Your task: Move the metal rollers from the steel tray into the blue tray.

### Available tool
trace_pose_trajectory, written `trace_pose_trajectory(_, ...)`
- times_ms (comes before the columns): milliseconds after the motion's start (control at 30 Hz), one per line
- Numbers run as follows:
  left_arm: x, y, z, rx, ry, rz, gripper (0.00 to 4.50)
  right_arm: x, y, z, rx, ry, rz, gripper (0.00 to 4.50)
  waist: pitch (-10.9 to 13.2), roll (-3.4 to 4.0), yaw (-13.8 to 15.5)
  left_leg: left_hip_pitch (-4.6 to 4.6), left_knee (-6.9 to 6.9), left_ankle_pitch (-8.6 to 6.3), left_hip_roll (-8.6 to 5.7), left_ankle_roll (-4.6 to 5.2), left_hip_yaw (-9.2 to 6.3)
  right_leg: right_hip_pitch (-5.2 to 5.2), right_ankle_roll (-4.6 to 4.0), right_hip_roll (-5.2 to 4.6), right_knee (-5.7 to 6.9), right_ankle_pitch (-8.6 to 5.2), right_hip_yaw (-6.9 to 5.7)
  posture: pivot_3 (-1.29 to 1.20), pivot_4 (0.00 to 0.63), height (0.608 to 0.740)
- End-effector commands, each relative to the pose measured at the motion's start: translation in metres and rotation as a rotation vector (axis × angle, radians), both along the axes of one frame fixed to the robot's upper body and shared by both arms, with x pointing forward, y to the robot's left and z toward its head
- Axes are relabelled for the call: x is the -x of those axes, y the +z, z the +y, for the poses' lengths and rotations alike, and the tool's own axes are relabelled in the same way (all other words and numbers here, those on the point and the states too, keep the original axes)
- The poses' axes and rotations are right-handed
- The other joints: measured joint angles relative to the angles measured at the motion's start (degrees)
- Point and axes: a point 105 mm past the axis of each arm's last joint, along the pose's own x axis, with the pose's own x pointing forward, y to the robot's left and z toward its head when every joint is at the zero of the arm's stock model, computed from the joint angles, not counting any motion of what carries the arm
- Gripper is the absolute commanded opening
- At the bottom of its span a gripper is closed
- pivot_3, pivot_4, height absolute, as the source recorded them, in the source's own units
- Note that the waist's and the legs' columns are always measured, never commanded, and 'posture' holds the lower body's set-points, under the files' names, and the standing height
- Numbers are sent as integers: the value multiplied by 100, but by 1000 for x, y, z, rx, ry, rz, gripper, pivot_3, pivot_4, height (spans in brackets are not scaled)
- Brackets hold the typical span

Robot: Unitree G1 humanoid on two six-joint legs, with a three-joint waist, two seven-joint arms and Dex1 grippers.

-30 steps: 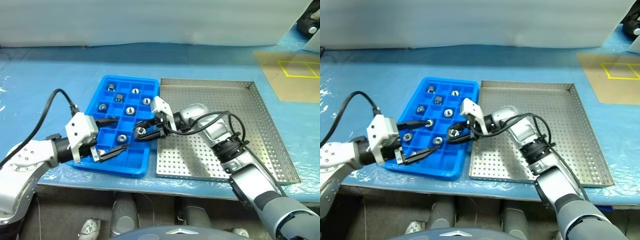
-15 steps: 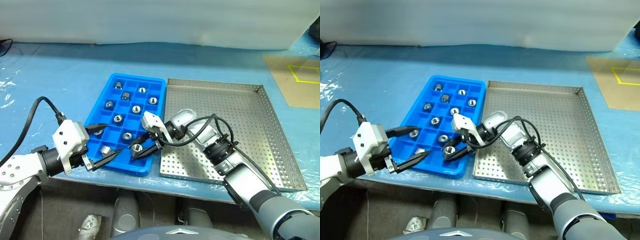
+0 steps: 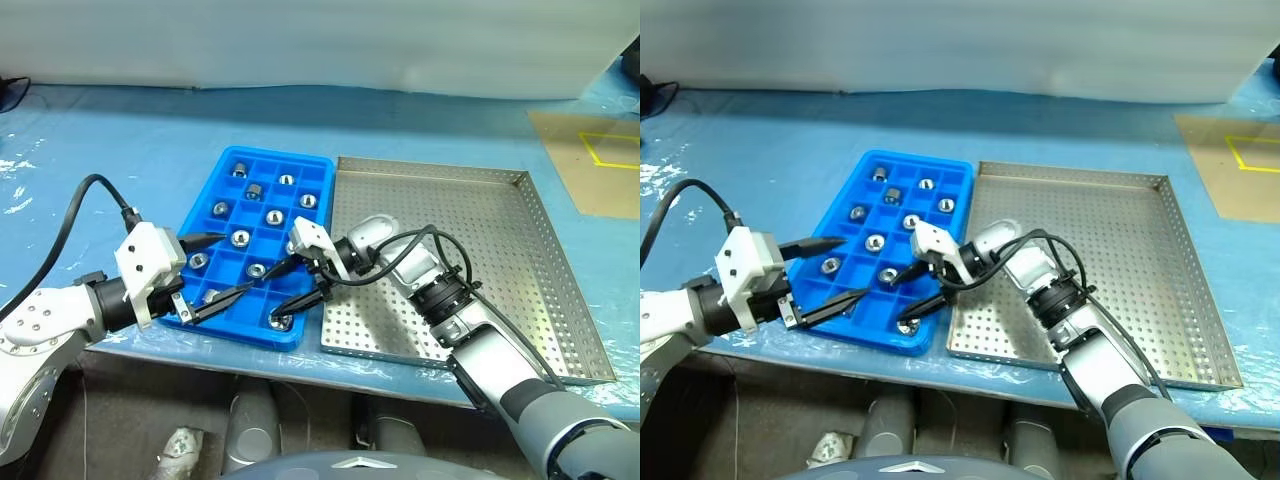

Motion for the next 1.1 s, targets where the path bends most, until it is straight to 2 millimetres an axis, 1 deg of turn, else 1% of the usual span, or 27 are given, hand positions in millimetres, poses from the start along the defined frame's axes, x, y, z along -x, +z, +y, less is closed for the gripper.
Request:
trace_pose_trajectory(33, -10, 6, -5, -3, -52, -45, 4420, -21, 32, -13, -80, -108, -79, 3651, 0, 0, -12, 0, 2, 1, 0, -2, 0, -1, 0, 0, 4, 0, 0, 187, 150, 740)
trace_pose_trajectory(133, -26, 8, -14, 18, -107, -59, 4420, -33, 55, -34, -140, -219, -69, 3651, -1, 0, -46, 0, 19, 8, -1, -13, 0, 2, 0, -2, 19, 0, 2, 89, 150, 740)
trace_pose_trajectory(267, -44, 8, -28, 36, -192, -66, 4420, -42, 68, -63, -153, -358, -124, 3651, -2, -2, -172, 0, 38, 17, 0, -27, 0, 7, 0, -1, 26, 2, 6, -30, 150, 740)
trace_pose_trajectory(333, -60, 6, -41, 32, -265, -75, 4420, -49, 72, -93, -147, -498, -177, 3651, -5, 2, -218, 1, 40, 18, -1, -28, 0, 9, -1, 0, 28, 3, 7, -152, 150, 740)
trace_pose_trajectory(367, -68, 6, -48, 36, -299, -80, 4420, -51, 73, -108, -147, -574, -199, 3651, -5, 1, -274, 1, 39, 19, -1, -29, 0, 12, -1, 0, 25, 3, 6, -152, 150, 740)
trace_pose_trajectory(433, -81, 4, -60, 41, -358, -74, 4420, -50, 75, -133, -153, -704, -226, 3651, -7, 1, -313, 0, 47, 18, -4, -28, 2, 16, 0, 0, 25, 4, 11, -230, 150, 740)
trace_pose_trajectory(500, -90, -2, -68, 31, -398, -69, 4420, -46, 75, -149, -160, -789, -237, 3651, -8, -1, -502, -1, 51, 16, -7, -23, 5, 16, 3, 0, 19, 6, 22, -255, 150, 740)
trace_pose_trajectory(533, -95, -4, -73, 36, -417, -61, 4420, -42, 75, -157, -164, -833, -240, 3651, -8, -1, -579, 1, 52, 14, -10, -20, 8, 14, 4, 0, 19, 7, 29, -329, 150, 740)
trace_pose_trajectory(600, -106, -7, -84, 49, -443, -53, 4420, -33, 72, -171, -174, -915, -236, 3651, -8, 0, -712, 5, 46, 14, -9, -18, 9, 14, 4, 2, 18, 6, 29, -355, 150, 740)
trace_pose_trajectory(667, -114, -10, -94, 59, -466, -52, 4420, -23, 67, -179, -179, -982, -225, 3651, -8, 0, -807, 13, 42, 14, -6, -18, 11, 14, 4, 7, 17, 6, 32, -387, 150, 740)
trace_pose_trajectory(733, -117, -12, -104, 69, -489, -55, 4420, -15, 61, -182, -176, -1028, -216, 3651, -8, -1, -916, 20, 40, 13, -6, -16, 16, 17, 4, 8, 14, 6, 40, -413, 150, 740)
trace_pose_trajectory(833, -115, -13, -114, 87, -524, -59, 4420, -11, 57, -181, -168, -1063, -215, 3651, -8, -1, -1042, 45, 41, 8, -8, -8, 43, 24, 5, 8, 15, 7, 68, -416, 150, 740)
trace_pose_trajectory(967, -114, -13, -115, 102, -528, -59, 4420, -15, 65, -178, -194, -1069, -224, 3651, -7, -1, -1093, 75, 42, -5, -13, 13, 60, 36, 10, 8, 16, 10, 97, -406, 150, 740)
trace_pose_trajectory(1100, -115, -13, -110, 109, -501, -60, 4420, -22, 73, -179, -222, -1070, -234, 3651, -8, -1, -1064, 77, 43, -9, -16, 20, 61, 40, 10, 7, 15, 11, 100, -361, 150, 740)
